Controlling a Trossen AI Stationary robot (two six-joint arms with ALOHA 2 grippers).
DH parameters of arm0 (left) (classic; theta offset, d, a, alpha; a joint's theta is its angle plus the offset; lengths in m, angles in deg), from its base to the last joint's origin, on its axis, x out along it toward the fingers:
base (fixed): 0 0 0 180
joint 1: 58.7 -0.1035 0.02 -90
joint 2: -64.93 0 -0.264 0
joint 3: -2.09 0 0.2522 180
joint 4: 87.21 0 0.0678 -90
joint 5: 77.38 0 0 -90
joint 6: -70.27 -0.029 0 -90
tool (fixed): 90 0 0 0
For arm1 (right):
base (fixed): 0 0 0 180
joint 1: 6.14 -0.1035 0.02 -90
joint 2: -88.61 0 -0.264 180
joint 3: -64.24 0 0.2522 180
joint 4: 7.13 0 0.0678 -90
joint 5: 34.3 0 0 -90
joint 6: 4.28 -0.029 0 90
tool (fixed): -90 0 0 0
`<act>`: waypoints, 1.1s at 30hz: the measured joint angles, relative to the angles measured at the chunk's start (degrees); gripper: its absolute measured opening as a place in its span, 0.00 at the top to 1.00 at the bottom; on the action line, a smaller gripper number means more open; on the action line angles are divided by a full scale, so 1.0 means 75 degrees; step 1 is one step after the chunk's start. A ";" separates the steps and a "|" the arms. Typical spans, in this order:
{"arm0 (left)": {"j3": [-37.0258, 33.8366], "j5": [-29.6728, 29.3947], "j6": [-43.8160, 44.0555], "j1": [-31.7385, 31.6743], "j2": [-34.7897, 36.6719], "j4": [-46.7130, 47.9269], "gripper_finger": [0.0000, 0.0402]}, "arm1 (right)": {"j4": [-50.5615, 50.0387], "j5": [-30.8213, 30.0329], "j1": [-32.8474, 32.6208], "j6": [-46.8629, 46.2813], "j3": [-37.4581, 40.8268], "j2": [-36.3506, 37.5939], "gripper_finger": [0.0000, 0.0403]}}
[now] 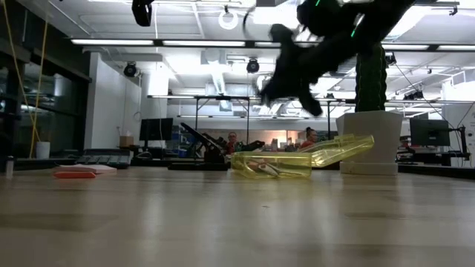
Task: Pack school essentials
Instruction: Put the light blue ballpen into the yellow supply box, then put the orange eraser into the yellow supply box
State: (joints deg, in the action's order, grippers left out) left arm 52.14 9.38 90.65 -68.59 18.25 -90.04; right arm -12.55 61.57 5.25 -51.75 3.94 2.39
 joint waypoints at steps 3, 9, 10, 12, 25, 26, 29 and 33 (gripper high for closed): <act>0.0000 0.0000 0.0000 0.0000 0.0000 0.0002 0.61 | 0.0000 0.0065 0.0340 -0.0350 0.0002 -0.0750 0.99; 0.0000 0.0000 -0.0001 0.0000 0.0000 0.0005 0.61 | 0.0423 0.0389 0.0699 -0.0596 0.0002 -0.1557 0.99; 0.0000 0.0000 -0.0001 0.0000 0.0000 0.0003 0.61 | 0.0550 0.0498 0.0701 -0.0649 0.0002 -0.1612 0.99; 0.0000 0.0000 -0.0003 0.0000 0.0000 0.0006 0.61 | 0.0693 0.0632 0.0701 -0.0678 0.0002 -0.1647 0.99; 0.0003 0.0000 -0.0144 -0.0032 -0.0001 0.0031 0.61 | 0.0580 0.0481 0.0619 -0.0672 0.0002 -0.1654 0.73; 0.0003 0.0000 -0.0143 -0.0032 -0.0002 0.0033 0.61 | 0.0580 0.0481 0.0619 -0.0672 0.0002 -0.1654 0.70; 0.0003 0.0000 -0.0143 -0.0032 -0.0003 0.0034 0.61 | 0.0574 0.0492 0.0638 -0.0669 0.0002 -0.1654 0.61; 0.0003 0.0000 -0.0143 -0.0032 -0.0003 0.0034 0.61 | 0.0573 0.1221 0.0950 -0.0305 0.0011 -0.1497 0.53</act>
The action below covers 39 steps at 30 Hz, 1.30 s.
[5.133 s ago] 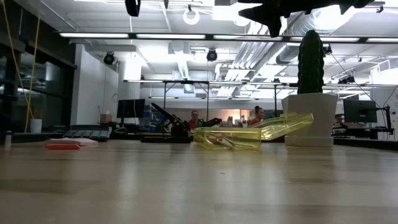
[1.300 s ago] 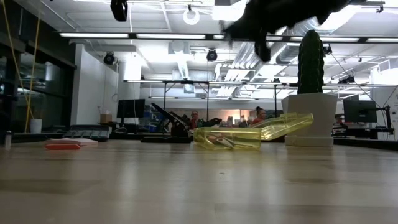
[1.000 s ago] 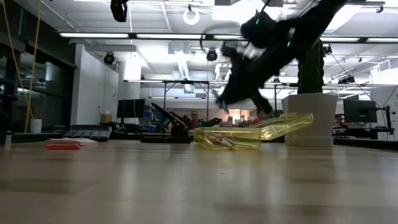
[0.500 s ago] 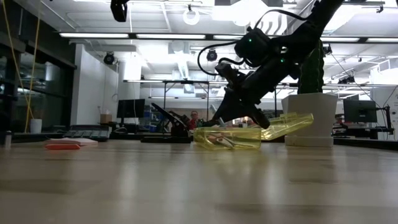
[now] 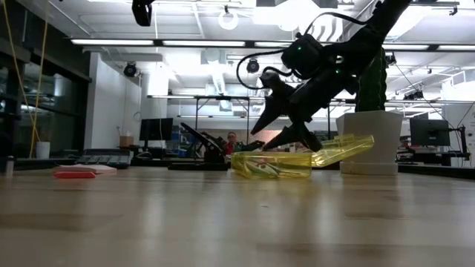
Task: Pack school essentials
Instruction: Put the orange eraser into the yellow supply box
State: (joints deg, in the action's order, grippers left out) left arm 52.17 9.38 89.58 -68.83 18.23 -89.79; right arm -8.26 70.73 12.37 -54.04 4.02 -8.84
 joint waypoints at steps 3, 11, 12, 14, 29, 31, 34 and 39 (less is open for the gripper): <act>0.0002 0.0002 0.0000 0.0000 0.0000 0.0028 0.61 | 0.0015 0.0639 0.0265 0.0321 0.0000 0.0448 0.50; 0.0003 0.0003 0.0000 -0.0003 0.0000 0.0093 0.61 | 0.0010 0.0110 -0.0156 0.2102 0.0006 0.3023 0.50; 0.0003 0.0003 0.0000 -0.0003 0.0000 0.0092 0.61 | 0.0018 -0.0094 -0.0305 0.2315 0.0004 0.3364 0.50; 0.0003 0.0006 0.0000 -0.0001 0.0000 0.0111 0.61 | 0.0088 -0.0526 -0.0627 0.2754 0.0003 0.3915 0.51; 0.0003 0.0006 0.0000 -0.0003 0.0000 0.0146 0.61 | 0.0053 -0.1516 -0.1744 0.5840 0.0003 0.4883 0.51; 0.0003 0.0004 0.0000 -0.0003 0.0000 0.0145 0.61 | 0.0064 -0.1516 -0.1741 0.5840 0.0003 0.4884 0.51; 0.0003 0.0003 0.0000 -0.0003 0.0000 0.0148 0.61 | 0.0070 -0.1516 -0.1741 0.5840 0.0003 0.4891 0.51; 0.0637 0.0003 0.0000 0.0008 -0.0157 0.2314 0.61 | 0.0022 -0.1508 -0.1741 0.5703 0.0003 0.4891 0.51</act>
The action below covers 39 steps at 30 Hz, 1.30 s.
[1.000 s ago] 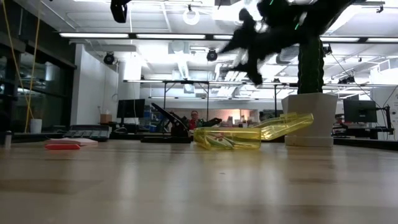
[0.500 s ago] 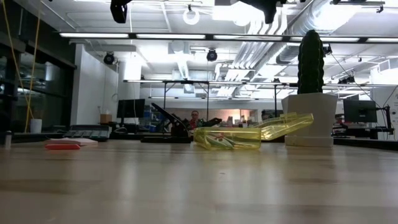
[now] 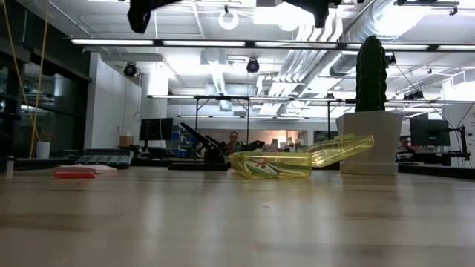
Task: Pack school essentials
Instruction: Put the orange eraser into the yellow supply box
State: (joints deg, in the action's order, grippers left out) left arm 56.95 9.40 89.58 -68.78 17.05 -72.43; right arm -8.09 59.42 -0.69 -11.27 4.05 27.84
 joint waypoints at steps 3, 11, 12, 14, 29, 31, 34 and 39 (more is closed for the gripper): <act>0.0418 -0.0015 0.0012 0.0102 -0.0322 0.2348 0.61 | -0.0004 0.0024 0.0000 -0.0218 0.0000 0.0000 0.51; 0.0499 -0.0069 0.1746 0.0488 -0.1748 0.6624 0.61 | -0.0024 -0.0016 0.0000 -0.0264 -0.0003 0.0000 0.51; 0.0499 -0.0075 0.1942 0.0526 -0.1993 0.6944 0.61 | -0.0034 -0.0027 0.0000 -0.0264 -0.0003 0.0000 0.51; 0.0496 -0.0065 0.2284 0.0580 -0.2488 0.7222 0.61 | -0.0049 -0.0031 0.0002 -0.0264 -0.0005 0.0000 0.51; 0.0496 0.0751 0.2142 0.0718 -0.5214 0.6550 0.61 | -0.0308 -0.0037 0.0003 -0.0468 -0.0012 -0.0003 0.51; 0.0496 0.0743 0.2133 0.0724 -0.5416 0.6393 0.61 | -0.0382 -0.0037 0.0007 -0.0467 -0.0012 -0.0003 0.51; 0.0496 0.0649 0.2087 0.0724 -0.5596 0.6270 0.61 | -0.0389 -0.0037 0.0012 -0.0466 -0.0012 -0.0003 0.51; 0.0517 0.0781 0.2037 0.0721 -0.5828 0.6138 0.61 | -0.0458 -0.0040 0.0020 -0.0466 -0.0012 -0.0003 0.51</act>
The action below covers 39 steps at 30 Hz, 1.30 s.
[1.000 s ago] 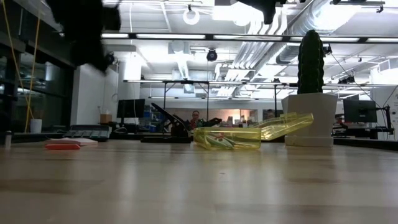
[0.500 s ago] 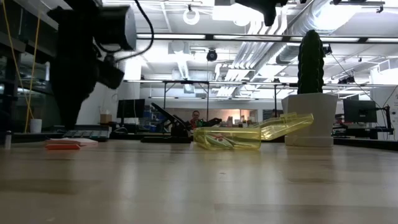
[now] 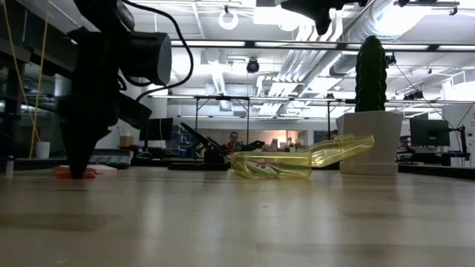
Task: Pack school essentials
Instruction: Put the orange eraser into the yellow supply box
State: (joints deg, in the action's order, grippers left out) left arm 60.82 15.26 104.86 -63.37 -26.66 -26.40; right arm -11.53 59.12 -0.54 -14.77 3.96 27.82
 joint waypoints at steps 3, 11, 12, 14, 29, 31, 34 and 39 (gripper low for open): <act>0.0012 0.0070 -0.0104 0.0030 -0.0156 -0.0010 0.61 | -0.0026 0.0000 0.0002 0.0000 0.0000 -0.0002 0.51; 0.0003 0.0008 -0.0137 0.0041 -0.0136 -0.0015 0.66 | -0.0027 -0.0003 0.0003 0.0000 0.0000 -0.0003 0.51; 0.0001 0.0004 -0.0163 0.0041 -0.0135 -0.0030 0.68 | -0.0028 -0.0007 0.0003 0.0001 0.0000 -0.0002 0.51; 0.0000 0.0012 -0.0180 0.0041 -0.0138 -0.0030 0.72 | -0.0029 -0.0066 0.0003 0.0001 0.0000 -0.0003 0.51; 0.0322 0.0017 -0.0942 -0.0030 0.0426 0.0746 0.82 | -0.0016 -0.0248 0.0003 0.0003 0.0000 -0.0001 0.51; 0.0563 -0.0013 -0.1082 -0.0121 0.0786 0.0935 0.82 | -0.0011 -0.0246 0.0003 0.0003 0.0000 -0.0002 0.51; 0.0920 -0.0179 -0.1186 -0.0281 0.1504 0.1017 0.82 | 0.0030 -0.0245 0.0003 0.0003 0.0000 -0.0003 0.51; 0.1407 -0.0670 -0.1185 -0.0630 0.2952 0.0120 0.82 | 0.0094 -0.0237 0.0003 0.0003 0.0000 0.0000 0.51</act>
State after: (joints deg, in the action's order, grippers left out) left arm 71.37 10.23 95.97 -68.09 -4.52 -25.49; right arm -10.82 57.35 -0.51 -14.74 3.96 27.81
